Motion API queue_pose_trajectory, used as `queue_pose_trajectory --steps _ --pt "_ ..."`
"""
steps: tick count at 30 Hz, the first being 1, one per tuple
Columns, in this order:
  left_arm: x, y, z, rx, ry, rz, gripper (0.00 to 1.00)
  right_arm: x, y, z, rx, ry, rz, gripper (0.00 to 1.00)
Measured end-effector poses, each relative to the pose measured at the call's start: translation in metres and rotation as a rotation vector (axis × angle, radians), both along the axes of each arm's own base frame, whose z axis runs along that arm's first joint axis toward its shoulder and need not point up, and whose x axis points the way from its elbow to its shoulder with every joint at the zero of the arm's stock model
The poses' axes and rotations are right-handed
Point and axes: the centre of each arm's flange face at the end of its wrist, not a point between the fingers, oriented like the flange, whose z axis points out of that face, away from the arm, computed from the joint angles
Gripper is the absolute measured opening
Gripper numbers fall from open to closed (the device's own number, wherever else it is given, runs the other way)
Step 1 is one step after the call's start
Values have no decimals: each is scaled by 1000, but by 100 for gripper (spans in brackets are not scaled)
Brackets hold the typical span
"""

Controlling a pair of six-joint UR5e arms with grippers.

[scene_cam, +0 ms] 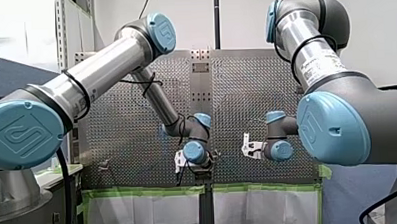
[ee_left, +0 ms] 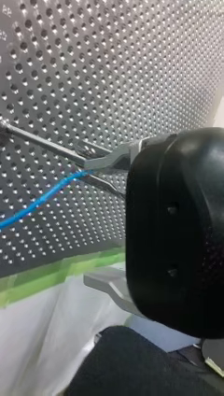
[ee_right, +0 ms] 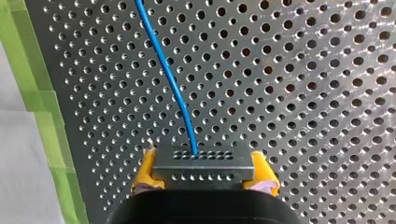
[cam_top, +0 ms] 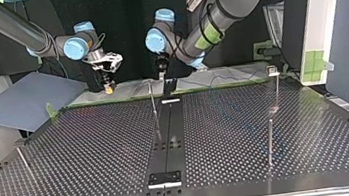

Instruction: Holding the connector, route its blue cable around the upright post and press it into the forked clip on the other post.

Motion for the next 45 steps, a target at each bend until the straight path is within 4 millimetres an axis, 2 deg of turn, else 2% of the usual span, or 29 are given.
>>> queue_pose_trajectory --steps 23,45 --pt "-16 -17 4 -15 -34 -20 100 1 1 0 5 -1 3 0" --pt "-23 -20 6 6 -51 6 100 1 1 0 4 -5 5 0"
